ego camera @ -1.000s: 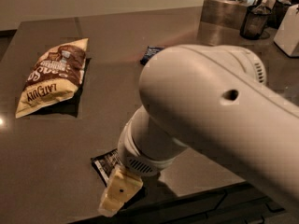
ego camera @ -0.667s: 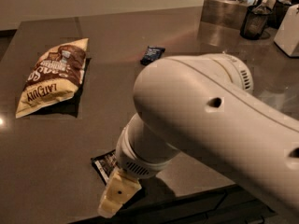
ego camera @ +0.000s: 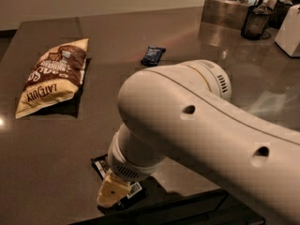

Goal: Move rxbar chocolate near rxbar blueberry

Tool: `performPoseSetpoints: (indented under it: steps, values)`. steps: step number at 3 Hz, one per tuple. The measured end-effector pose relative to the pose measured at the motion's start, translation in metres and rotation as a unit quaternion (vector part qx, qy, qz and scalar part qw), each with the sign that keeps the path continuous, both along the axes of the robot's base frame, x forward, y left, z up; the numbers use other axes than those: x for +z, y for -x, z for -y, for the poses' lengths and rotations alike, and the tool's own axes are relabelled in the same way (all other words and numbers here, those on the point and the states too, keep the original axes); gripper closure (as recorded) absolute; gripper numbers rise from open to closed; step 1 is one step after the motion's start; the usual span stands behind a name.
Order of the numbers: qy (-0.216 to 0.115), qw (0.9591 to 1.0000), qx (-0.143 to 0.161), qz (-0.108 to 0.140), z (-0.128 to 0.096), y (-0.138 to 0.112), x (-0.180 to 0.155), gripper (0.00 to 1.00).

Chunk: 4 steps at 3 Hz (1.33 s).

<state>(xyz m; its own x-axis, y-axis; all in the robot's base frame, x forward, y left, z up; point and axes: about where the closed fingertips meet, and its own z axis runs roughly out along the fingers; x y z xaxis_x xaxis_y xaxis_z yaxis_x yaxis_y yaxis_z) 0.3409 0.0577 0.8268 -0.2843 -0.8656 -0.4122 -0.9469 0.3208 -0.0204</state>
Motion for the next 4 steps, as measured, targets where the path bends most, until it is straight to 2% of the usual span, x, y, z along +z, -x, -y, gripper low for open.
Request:
performPoseSetpoints:
  steps: [2, 3, 4]
  values:
    - [-0.007, 0.9999, -0.012, 0.007, 0.0, -0.005, 0.017, 0.69]
    - [-0.002, 0.9996, -0.026, 0.015, 0.012, -0.018, 0.033, 0.93]
    - [0.013, 0.9987, -0.041, 0.028, 0.03, -0.048, 0.053, 1.0]
